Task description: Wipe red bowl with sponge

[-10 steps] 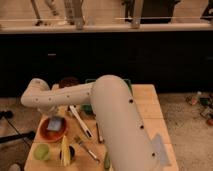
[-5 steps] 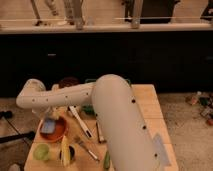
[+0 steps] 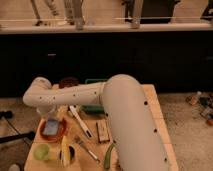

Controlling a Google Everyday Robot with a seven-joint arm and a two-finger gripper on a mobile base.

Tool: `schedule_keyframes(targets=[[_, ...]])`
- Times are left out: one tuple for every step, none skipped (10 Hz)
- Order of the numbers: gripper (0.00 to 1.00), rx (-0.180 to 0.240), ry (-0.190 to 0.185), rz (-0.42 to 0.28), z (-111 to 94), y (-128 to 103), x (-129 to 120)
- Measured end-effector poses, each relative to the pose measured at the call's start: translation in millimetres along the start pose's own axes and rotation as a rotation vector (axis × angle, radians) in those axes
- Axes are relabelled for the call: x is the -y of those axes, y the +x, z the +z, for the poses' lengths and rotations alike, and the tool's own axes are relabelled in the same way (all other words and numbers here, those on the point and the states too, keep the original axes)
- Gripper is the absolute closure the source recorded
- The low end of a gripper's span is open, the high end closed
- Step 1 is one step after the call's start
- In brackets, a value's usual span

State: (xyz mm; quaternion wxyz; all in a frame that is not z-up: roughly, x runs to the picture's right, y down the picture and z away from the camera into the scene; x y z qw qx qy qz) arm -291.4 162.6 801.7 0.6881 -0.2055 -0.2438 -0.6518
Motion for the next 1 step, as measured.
schedule_keyframes(targets=[[1.00, 0.001, -0.010, 0.006, 3.6, 3.0, -2.3]])
